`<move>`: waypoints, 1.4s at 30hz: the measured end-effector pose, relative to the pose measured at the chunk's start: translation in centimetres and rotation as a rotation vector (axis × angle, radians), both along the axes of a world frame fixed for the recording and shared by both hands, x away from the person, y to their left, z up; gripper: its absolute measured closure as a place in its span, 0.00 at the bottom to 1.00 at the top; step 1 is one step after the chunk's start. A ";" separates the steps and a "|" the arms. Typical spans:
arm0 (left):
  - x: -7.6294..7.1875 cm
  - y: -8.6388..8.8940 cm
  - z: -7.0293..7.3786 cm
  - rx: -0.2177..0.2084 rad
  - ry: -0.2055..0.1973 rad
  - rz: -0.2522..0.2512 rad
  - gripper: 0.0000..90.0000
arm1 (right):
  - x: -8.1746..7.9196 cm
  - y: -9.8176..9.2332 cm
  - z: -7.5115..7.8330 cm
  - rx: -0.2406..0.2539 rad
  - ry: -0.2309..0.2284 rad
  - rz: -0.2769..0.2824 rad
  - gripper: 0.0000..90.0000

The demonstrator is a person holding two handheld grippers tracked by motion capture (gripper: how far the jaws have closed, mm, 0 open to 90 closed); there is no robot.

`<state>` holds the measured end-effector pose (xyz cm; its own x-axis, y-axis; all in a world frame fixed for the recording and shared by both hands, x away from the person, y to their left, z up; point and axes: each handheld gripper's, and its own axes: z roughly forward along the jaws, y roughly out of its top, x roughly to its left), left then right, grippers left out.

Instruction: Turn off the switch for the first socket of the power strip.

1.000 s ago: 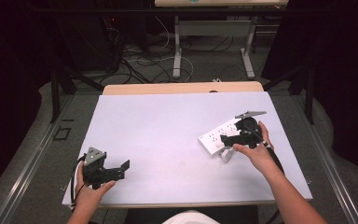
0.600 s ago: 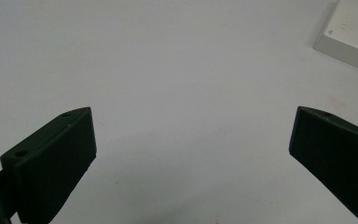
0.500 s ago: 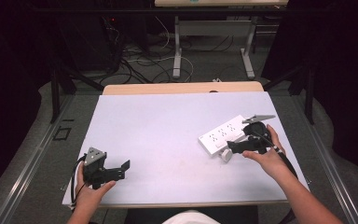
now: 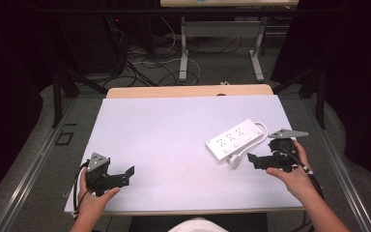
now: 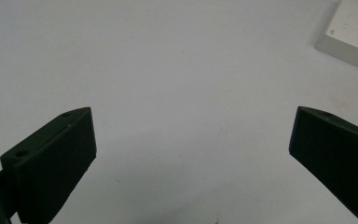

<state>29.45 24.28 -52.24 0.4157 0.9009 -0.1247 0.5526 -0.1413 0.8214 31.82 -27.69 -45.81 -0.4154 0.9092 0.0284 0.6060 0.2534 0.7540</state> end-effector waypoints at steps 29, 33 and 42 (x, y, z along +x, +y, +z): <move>0.0 -0.2 -0.1 0.006 0.000 0.005 0.00 | -4.1 -3.9 -3.8 0.047 -0.063 -0.107 0.02; 0.0 -0.2 -0.1 0.006 0.000 0.004 0.00 | -4.3 -4.3 -4.3 0.067 -0.071 -0.128 0.03; 0.0 -0.1 -0.1 0.001 0.003 0.005 0.00 | -4.2 -5.8 -5.3 0.097 -0.089 -0.186 0.04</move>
<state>29.47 24.15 -52.32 0.4104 0.9033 -0.1250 0.5558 -0.1391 0.8196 27.60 -33.44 -51.14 -0.2459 0.9651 0.0897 0.5653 0.0677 0.8221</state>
